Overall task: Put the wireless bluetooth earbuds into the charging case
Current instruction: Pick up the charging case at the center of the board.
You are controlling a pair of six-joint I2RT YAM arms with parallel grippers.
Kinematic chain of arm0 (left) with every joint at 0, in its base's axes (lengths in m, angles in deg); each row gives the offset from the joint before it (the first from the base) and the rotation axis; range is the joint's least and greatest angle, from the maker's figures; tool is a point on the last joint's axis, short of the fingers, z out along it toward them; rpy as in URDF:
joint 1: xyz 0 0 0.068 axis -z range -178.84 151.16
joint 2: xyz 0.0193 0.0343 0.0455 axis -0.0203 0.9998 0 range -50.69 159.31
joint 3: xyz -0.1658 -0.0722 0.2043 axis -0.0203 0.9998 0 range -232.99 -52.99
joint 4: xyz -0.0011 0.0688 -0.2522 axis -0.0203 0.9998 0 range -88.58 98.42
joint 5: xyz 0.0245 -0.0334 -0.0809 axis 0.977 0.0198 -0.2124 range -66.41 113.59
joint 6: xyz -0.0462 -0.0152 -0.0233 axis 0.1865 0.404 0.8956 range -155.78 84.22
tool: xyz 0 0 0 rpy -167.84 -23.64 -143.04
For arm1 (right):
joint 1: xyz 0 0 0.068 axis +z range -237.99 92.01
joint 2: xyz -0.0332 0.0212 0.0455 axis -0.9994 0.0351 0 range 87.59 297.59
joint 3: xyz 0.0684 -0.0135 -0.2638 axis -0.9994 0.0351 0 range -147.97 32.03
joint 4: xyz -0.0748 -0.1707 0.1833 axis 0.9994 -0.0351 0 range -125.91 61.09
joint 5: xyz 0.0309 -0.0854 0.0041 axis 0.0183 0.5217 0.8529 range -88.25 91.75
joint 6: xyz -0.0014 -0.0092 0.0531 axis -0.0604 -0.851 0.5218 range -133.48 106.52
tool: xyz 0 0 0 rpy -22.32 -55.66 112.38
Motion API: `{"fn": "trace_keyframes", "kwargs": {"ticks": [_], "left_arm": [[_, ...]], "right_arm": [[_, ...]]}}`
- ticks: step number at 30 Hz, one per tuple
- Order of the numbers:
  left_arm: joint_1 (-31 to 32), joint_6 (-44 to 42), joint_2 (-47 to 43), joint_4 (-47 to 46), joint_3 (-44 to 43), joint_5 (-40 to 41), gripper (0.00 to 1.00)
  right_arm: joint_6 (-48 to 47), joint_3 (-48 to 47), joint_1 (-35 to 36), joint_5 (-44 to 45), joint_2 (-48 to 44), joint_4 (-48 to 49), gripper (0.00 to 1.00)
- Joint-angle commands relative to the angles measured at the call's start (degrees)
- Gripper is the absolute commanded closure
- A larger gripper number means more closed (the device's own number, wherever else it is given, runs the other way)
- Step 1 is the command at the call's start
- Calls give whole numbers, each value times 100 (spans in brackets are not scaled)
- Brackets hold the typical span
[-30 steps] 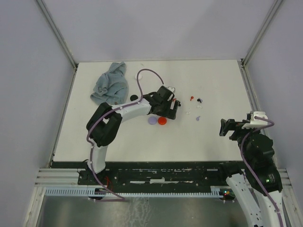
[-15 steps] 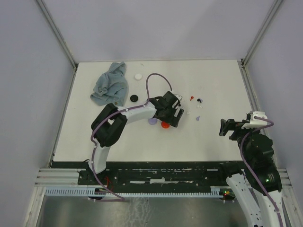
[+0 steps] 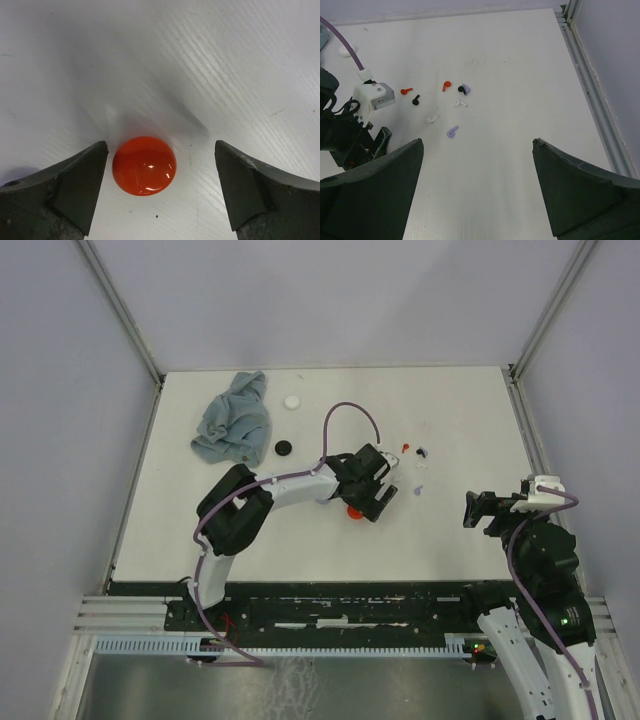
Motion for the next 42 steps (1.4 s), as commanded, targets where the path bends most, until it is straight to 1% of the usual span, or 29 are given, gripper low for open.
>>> {"fn": "trace_keyframes", "kwargs": {"ticks": [1,6,12,21,25,30,34,42], "left_arm": [[29,183,-260,102,-34,967,6],[54,262,-401,173,127,1464,6],[55,177,-590,254,376,1547,6],[4,99,-1001,323,880,2156,5],[-4,235,-1163,336,884,2052,6],[6,724,-1386,272,808,1595,8],[-1,1121,-1270,151,704,1374,9],[1,1009,-884,67,565,1430,10]], "right_arm": [[4,7,-7,12,-45,260,1],[4,3,-7,-20,-49,267,1],[4,1,-7,-9,-71,270,1],[-3,11,-5,-13,-80,272,1],[-5,11,-7,-18,-80,266,1],[-5,16,-7,-27,-67,279,1],[-5,20,-12,-26,-80,284,1],[-4,20,-7,-36,-104,287,1]]}}
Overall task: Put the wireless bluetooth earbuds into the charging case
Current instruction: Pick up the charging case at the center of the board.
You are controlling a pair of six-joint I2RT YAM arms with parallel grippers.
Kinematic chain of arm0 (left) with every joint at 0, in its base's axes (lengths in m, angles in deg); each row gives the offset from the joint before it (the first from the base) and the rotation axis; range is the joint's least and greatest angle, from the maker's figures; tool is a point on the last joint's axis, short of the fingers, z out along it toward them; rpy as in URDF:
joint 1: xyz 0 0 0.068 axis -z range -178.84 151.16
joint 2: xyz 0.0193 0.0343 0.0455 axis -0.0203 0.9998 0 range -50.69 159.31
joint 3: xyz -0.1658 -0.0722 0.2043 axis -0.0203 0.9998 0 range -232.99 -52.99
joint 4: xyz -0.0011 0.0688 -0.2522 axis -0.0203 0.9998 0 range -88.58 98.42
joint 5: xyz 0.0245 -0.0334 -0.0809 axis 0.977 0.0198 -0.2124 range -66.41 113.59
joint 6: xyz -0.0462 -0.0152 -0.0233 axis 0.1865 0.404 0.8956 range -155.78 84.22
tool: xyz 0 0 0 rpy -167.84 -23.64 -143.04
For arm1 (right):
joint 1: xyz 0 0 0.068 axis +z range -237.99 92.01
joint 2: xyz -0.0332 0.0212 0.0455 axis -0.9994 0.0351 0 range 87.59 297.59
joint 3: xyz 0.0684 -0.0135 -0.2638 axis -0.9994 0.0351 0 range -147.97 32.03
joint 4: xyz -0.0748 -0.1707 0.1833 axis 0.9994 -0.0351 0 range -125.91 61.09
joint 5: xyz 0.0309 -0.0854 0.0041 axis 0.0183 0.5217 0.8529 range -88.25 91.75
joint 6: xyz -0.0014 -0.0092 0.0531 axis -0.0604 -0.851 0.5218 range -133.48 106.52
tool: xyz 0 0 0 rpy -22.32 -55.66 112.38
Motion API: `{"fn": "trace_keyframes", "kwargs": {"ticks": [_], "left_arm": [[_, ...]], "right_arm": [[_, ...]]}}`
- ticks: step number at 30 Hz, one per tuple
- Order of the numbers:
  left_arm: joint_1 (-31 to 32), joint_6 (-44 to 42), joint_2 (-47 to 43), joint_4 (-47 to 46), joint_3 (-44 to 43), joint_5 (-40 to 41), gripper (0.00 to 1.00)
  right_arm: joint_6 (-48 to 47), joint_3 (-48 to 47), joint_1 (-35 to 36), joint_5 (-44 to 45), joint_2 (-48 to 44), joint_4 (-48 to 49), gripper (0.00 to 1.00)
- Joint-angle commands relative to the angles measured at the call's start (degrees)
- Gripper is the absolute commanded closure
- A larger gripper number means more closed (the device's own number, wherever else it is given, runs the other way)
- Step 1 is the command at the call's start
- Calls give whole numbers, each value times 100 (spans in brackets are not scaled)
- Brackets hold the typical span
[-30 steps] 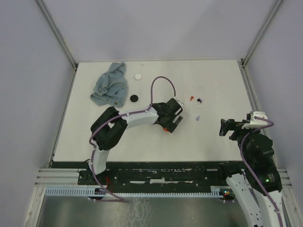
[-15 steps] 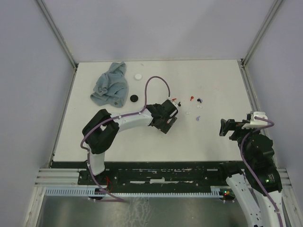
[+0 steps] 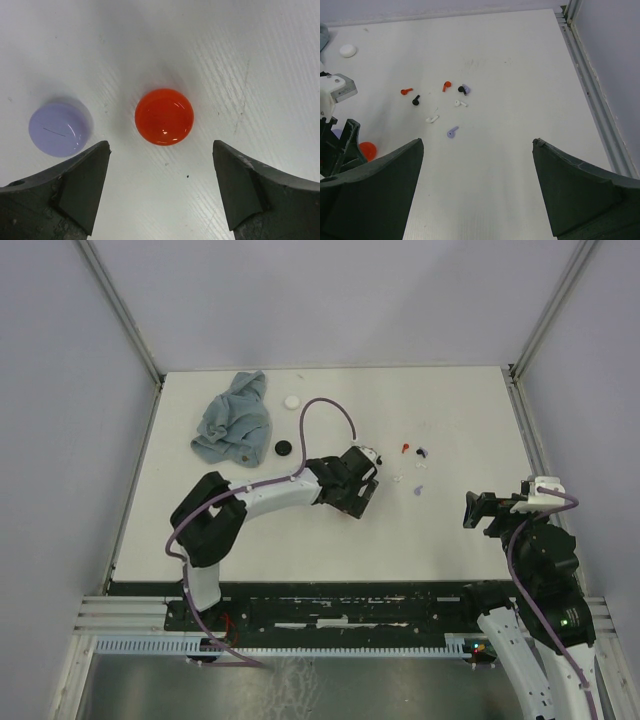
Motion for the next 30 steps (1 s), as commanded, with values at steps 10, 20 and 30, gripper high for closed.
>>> {"fn": "trace_keyframes", "kwargs": {"ticks": [10,20,30], "left_arm": [[-13,184,606,-259,-423,-61,20],[-14,161,642,-342,-251,70,39],[-16,-117,-222,-1293,709,215,48]], "right_arm": [[-6,1,-12,-51,-61,292,1],[-5,-12,-11,-87,-30,283,1],[110,-439,0,-664,679,62,1]]}}
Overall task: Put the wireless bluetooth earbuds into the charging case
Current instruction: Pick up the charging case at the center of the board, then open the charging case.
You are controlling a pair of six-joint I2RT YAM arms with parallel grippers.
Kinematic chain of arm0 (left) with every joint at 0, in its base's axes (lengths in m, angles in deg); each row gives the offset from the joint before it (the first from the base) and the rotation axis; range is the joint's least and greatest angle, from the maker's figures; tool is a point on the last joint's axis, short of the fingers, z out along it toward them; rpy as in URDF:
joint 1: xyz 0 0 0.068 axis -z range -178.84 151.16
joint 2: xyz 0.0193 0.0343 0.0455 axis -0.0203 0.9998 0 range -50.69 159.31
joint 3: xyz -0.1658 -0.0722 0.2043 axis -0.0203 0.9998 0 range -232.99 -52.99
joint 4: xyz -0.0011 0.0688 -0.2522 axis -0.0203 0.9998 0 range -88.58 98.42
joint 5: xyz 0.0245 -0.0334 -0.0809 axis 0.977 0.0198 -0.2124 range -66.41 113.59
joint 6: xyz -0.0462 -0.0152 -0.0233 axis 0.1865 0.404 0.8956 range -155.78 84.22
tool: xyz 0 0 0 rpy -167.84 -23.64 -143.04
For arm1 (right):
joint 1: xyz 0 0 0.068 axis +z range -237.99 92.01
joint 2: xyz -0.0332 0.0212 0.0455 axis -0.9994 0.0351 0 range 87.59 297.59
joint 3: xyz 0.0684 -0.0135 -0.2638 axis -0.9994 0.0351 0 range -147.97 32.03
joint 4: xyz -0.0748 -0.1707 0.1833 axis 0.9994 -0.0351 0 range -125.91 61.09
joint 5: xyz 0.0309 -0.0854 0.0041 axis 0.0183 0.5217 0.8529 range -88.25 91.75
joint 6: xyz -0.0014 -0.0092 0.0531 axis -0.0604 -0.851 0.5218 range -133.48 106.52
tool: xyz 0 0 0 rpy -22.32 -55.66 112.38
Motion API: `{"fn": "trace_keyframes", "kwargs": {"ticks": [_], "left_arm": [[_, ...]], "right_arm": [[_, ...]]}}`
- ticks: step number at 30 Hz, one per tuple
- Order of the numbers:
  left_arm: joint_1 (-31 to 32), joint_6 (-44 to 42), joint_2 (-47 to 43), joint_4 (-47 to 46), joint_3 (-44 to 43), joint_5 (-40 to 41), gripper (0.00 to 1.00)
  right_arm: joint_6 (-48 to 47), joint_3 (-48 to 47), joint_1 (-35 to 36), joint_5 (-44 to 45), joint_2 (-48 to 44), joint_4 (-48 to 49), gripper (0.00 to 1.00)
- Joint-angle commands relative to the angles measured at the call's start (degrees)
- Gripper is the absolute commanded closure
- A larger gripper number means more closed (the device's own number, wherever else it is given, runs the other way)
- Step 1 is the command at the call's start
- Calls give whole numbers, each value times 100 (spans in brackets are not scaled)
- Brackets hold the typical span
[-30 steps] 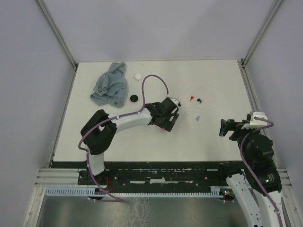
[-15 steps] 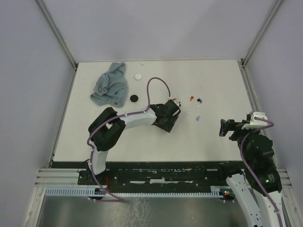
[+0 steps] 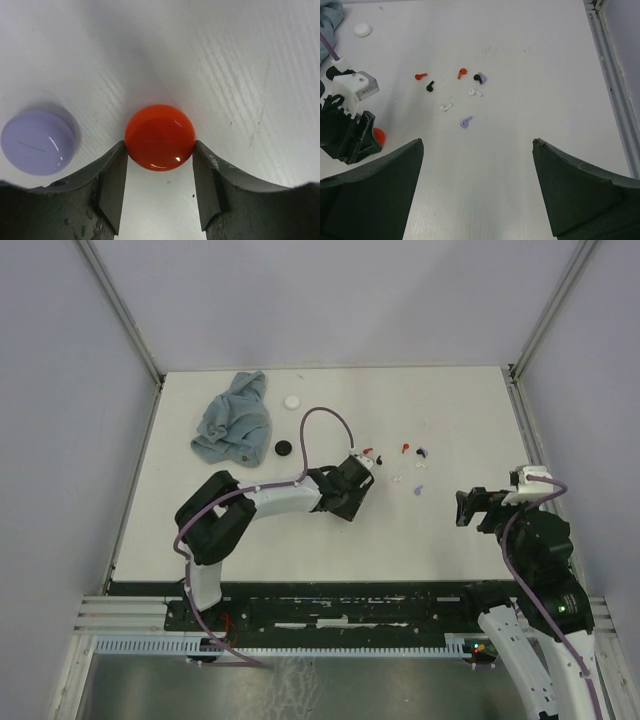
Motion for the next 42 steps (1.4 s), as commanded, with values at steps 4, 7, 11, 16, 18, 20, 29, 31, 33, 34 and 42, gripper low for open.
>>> {"fn": "trace_keyframes", "kwargs": {"ticks": [4,7,11,16,18,20,29,31,33,34,42], "left_arm": [[-13,-227,-1143,-1033,807,258,51],[-13,-378,-1615,-1524,1215,250,51],[-13,-596,-2182,-2172,1714,185,51],[-13,-814,-2789,-2936,2342,0,51],[-9,-973,-3050,-3296,2599,-171,51],[-8,-1091,-3247,-3703,2868,-290,51],[-10,-1837,-3775,-5166,3564,-1033,52],[-7,-1960,-3840,-5332,3632,-1144,52],[-4,-2088,-3872,-5412,3656,-1261,52],[-3,-2148,-3883,-5432,3657,-1319,53],[-2,-2533,-3997,-5698,3799,-1735,53]], "right_arm": [[111,-729,4,-470,893,-162,1],[163,-1020,2,-785,1412,-336,1],[227,-1318,1,-1375,2021,-467,1],[462,-1311,1,-2091,2461,-88,1],[576,-1373,1,-2373,2697,-15,2],[695,-1447,9,-2662,2966,37,4],[1620,-1577,500,-3125,3873,584,12],[1727,-1644,624,-3136,4039,665,13],[1820,-1720,742,-3154,4193,746,14],[1869,-1752,812,-3163,4264,791,15],[2125,-2065,1442,-3132,4918,1017,20]]}}
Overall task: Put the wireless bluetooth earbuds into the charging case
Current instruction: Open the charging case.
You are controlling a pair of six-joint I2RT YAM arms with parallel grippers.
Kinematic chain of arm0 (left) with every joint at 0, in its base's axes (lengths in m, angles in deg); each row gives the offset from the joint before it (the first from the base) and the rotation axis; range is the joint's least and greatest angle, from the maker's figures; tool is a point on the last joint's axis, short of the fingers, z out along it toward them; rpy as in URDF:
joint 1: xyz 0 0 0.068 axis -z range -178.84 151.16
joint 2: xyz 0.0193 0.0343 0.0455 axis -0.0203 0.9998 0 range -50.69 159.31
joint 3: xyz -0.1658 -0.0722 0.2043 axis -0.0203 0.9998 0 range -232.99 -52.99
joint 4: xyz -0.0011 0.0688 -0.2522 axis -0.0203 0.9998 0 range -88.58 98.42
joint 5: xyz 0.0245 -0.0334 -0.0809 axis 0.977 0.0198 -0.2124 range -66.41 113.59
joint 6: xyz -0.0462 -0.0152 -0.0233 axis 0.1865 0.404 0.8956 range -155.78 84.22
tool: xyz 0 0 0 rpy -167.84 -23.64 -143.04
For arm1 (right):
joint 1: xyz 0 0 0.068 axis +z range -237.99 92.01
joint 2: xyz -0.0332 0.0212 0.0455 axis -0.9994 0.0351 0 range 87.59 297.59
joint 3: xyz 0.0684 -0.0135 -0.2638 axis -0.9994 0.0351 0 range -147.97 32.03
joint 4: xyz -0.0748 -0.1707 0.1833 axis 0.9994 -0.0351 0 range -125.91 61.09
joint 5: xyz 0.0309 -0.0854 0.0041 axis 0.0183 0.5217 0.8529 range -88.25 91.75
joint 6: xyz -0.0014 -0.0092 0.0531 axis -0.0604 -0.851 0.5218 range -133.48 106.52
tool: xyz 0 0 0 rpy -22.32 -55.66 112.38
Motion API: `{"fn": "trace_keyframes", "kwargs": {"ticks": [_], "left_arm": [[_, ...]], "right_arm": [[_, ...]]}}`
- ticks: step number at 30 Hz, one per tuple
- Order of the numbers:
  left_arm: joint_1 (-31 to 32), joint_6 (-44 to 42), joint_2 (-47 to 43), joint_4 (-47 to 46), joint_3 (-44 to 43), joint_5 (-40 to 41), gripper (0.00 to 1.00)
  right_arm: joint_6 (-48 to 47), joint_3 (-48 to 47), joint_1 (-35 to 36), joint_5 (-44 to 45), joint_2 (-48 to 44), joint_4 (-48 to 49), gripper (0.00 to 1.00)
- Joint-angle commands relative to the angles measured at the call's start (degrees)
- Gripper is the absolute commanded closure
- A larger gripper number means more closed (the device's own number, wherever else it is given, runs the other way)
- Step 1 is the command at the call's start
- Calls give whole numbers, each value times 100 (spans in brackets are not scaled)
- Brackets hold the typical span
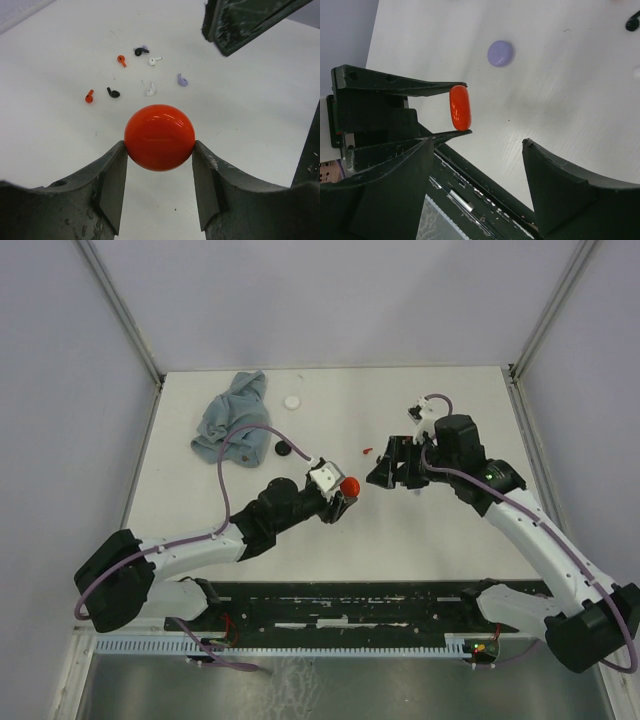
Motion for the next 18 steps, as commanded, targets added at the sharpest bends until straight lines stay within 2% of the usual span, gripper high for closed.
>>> {"fn": "trace_keyframes", "kwargs": {"ticks": [1,9,18], "left_arm": [[10,-519,-247,-662,107,-372,53],[20,-554,-307,-712,110,-486,53],[37,-543,-317,-712,116,-498,53]], "right_arm": [[171,-484,354,42,349,331,21],[154,-771,867,252,841,279,29],[-28,-902,1095,376,1137,121,40]]}}
